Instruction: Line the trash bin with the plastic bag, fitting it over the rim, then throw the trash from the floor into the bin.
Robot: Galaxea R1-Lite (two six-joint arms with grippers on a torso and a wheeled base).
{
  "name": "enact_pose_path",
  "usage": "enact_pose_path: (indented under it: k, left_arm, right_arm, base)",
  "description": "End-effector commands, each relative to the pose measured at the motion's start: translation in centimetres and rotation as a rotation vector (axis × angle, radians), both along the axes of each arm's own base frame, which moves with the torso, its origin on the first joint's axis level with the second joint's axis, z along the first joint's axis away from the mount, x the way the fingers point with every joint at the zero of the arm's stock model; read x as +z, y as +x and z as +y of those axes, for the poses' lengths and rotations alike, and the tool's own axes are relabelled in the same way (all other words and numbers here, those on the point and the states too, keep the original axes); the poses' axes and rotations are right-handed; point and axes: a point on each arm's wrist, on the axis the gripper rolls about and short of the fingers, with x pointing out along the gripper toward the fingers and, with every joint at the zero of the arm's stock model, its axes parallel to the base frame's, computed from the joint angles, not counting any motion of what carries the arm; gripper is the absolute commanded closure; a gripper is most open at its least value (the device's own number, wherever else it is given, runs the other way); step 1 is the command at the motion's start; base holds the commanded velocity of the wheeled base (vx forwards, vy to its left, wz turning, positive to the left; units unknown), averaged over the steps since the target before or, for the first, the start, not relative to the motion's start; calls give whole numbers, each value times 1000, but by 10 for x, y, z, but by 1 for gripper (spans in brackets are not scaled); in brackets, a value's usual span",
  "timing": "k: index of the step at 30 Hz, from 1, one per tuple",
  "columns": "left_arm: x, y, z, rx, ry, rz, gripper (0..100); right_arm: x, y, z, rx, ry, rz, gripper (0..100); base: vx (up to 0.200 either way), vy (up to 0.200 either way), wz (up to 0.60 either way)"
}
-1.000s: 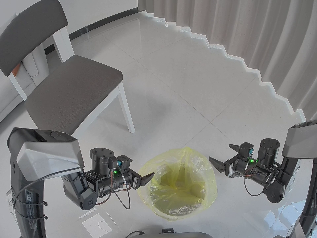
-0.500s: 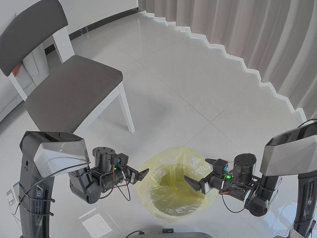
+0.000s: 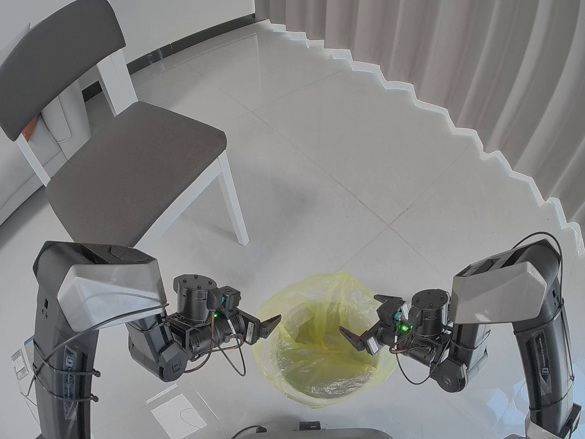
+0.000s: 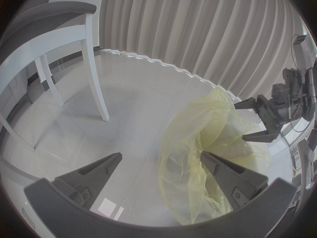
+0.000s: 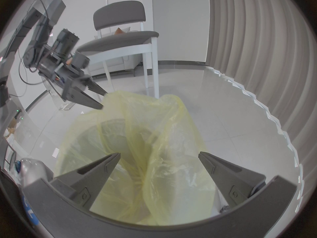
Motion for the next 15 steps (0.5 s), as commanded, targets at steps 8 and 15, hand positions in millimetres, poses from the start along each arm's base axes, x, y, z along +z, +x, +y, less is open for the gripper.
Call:
enact_pose_path:
  k: [8, 15]
  left_arm:
    - [-10, 5, 8, 26, 12, 28, 0]
    - [-21, 13, 19, 64, 17, 39, 0]
  right_arm:
    - [-12, 16, -26, -53, 8, 11, 0]
    - [-6, 20, -29, -66, 23, -5, 0]
  base:
    - [0, 0, 0]
    - [0, 0, 0]
